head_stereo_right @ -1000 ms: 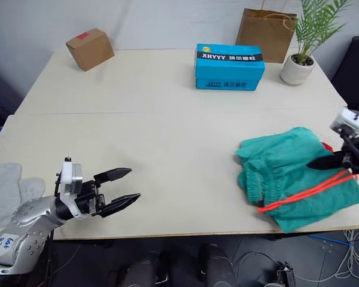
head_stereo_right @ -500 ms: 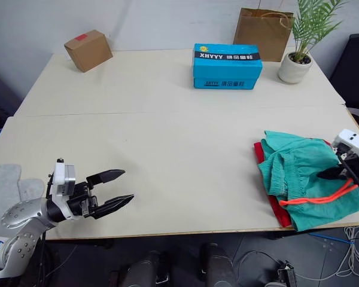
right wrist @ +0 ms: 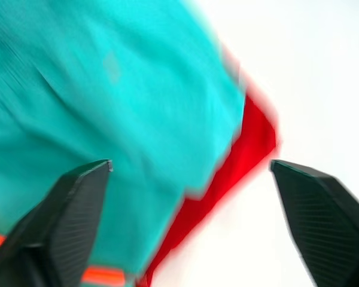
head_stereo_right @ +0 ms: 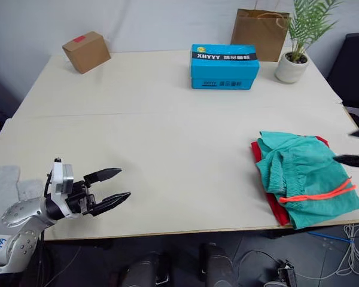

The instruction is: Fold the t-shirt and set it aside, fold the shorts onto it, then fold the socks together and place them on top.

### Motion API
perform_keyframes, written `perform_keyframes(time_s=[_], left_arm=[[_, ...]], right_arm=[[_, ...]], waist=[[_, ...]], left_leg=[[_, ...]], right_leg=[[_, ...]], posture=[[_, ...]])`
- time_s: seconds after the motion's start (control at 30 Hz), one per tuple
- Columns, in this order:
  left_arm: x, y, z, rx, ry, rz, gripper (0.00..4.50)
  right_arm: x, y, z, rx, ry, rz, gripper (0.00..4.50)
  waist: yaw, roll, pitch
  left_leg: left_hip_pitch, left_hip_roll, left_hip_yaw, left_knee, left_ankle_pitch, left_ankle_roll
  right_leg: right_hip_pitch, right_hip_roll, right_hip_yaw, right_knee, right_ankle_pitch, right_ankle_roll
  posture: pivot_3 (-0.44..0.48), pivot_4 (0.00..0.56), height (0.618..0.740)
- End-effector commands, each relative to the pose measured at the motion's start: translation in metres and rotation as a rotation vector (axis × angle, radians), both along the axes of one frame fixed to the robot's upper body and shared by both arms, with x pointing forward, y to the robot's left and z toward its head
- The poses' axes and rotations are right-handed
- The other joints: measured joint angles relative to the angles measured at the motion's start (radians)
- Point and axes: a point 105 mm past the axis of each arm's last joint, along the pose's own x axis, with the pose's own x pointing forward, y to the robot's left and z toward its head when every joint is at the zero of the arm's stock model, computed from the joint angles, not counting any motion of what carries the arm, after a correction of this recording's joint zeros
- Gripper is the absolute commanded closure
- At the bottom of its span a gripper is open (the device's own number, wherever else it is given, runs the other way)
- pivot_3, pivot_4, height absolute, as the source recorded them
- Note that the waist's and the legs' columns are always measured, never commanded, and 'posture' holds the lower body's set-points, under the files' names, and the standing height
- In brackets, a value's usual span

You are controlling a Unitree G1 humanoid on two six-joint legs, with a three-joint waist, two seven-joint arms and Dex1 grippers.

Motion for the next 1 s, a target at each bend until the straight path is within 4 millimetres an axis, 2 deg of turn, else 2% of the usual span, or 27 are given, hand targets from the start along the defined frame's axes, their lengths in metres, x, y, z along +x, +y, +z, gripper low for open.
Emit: perform_keyframes(time_s=[0.03, 0.1, 0.2, 0.27, 0.3, 0.33, 0.43, 0.5, 0.53, 0.63, 0.73, 0.8, 0.9, 1.0], left_arm=[[0.0, 0.014, 0.008, -0.027, 0.003, 0.044, 0.0], [0.003, 0.023, 0.009, -0.02, -0.006, 0.105, 0.0], [0.006, 0.037, 0.009, -0.011, -0.033, 0.2, 0.0], [-0.006, 0.062, 0.004, 0.015, -0.051, 0.333, 0.0], [-0.012, 0.07, 0.003, 0.031, -0.059, 0.381, 0.0], [-0.017, 0.076, 0.003, 0.04, -0.068, 0.416, 0.0], [-0.046, 0.114, 0.0, 0.012, -0.07, 0.697, 0.0], [-0.065, 0.136, -0.005, -0.013, -0.03, 0.871, 0.0], [-0.082, 0.145, -0.007, -0.02, -0.017, 0.962, 0.0], [-0.137, 0.169, -0.013, -0.077, 0.032, 1.243, 0.0], [-0.19, 0.188, -0.027, -0.129, 0.115, 1.52, 0.0], [-0.213, 0.196, -0.034, -0.15, 0.152, 1.631, 0.0], [-0.222, 0.201, -0.034, -0.138, 0.166, 1.665, 0.0], [-0.208, 0.2, -0.025, -0.088, 0.163, 1.605, 0.0]], right_arm=[[0.011, 0.052, 0.008, 0.059, -0.152, 0.209, 0.01], [0.02, 0.083, 0.003, 0.131, -0.21, 0.294, 0.01], [0.025, 0.119, -0.008, 0.198, -0.238, 0.398, 0.01], [0.021, 0.167, -0.025, 0.287, -0.267, 0.542, 0.01], [0.017, 0.183, -0.03, 0.322, -0.279, 0.588, 0.01], [0.014, 0.191, -0.034, 0.346, -0.279, 0.612, 0.01], [0.002, 0.223, -0.061, 0.476, -0.272, 0.668, 0.01], [-0.008, 0.234, -0.076, 0.487, -0.232, 0.72, 0.01], [-0.013, 0.237, -0.081, 0.519, -0.207, 0.742, 0.01], [-0.02, 0.246, -0.077, 0.657, -0.248, 0.749, 0.01], [-0.037, 0.259, -0.087, 0.663, -0.235, 0.825, 0.01], [-0.043, 0.264, -0.091, 0.675, -0.227, 0.851, 0.01], [-0.051, 0.269, -0.095, 0.676, -0.206, 0.896, 0.01], [-0.052, 0.272, -0.095, 0.69, -0.197, 0.903, 0.01]], waist=[[-0.006, -0.002, -0.001], [-0.008, -0.002, -0.001], [0.001, -0.002, -0.001], [0.006, -0.003, -0.002], [0.002, -0.006, -0.003], [0.002, -0.008, -0.004], [0.01, -0.008, -0.004], [0.015, -0.009, -0.004], [0.017, -0.009, -0.004], [0.012, -0.013, -0.004], [0.01, -0.018, -0.005], [0.014, -0.02, -0.006], [0.02, -0.02, -0.005], [0.017, -0.023, -0.006]], left_leg=[[0.001, 0.0, 0.0, 0.0, 0.0, 0.0], [0.003, 0.002, 0.0, 0.0, 0.0, -0.001], [0.003, 0.001, 0.0, 0.0, 0.0, -0.001], [0.002, 0.001, 0.0, 0.0, 0.0, -0.001], [0.002, 0.002, 0.0, -0.001, 0.0, -0.001], [0.003, 0.003, 0.0, -0.001, -0.001, -0.002], [0.001, 0.003, 0.0, 0.0, -0.002, -0.002], [0.0, 0.003, -0.001, 0.0, -0.003, 0.0], [0.0, 0.002, -0.002, 0.001, -0.004, 0.002], [0.003, 0.001, -0.003, 0.002, -0.009, 0.01], [0.011, 0.002, -0.003, 0.001, -0.014, 0.003], [0.012, 0.003, -0.004, 0.001, -0.015, 0.003], [0.012, 0.002, -0.006, 0.001, -0.015, 0.002], [0.012, 0.002, -0.007, 0.001, -0.015, 0.002]], right_leg=[[0.001, 0.0, 0.0, 0.0, 0.0, 0.0], [0.003, 0.001, 0.0, 0.0, 0.0, 0.0], [0.002, 0.001, 0.001, 0.001, 0.0, 0.0], [0.002, 0.001, 0.001, 0.001, 0.0, -0.001], [0.001, 0.001, 0.001, 0.001, -0.001, -0.001], [0.002, 0.001, 0.001, 0.001, -0.002, -0.003], [0.0, 0.002, 0.0, 0.001, -0.003, -0.003], [0.001, 0.001, -0.001, 0.0, -0.003, -0.003], [0.001, -0.001, -0.001, 0.0, -0.003, -0.003], [0.006, -0.002, -0.001, -0.001, -0.002, -0.001], [0.015, -0.001, -0.002, -0.006, -0.003, -0.003], [0.016, 0.0, -0.002, -0.007, -0.006, -0.005], [0.015, 0.0, -0.004, -0.007, -0.008, -0.006], [0.016, 0.0, -0.005, -0.01, -0.009, -0.007]], posture=[[0.0, 0.15, 0.74], [0.0, 0.15, 0.74], [0.0, 0.15, 0.74], [0.0, 0.15, 0.74], [0.0, 0.15, 0.74], [0.0, 0.15, 0.74], [0.0, 0.15, 0.74], [0.0, 0.15, 0.74], [0.0, 0.15, 0.74], [0.0, 0.15, 0.74], [0.0, 0.15, 0.74], [0.0, 0.15, 0.74], [0.0, 0.15, 0.74], [0.0, 0.15, 0.74]])
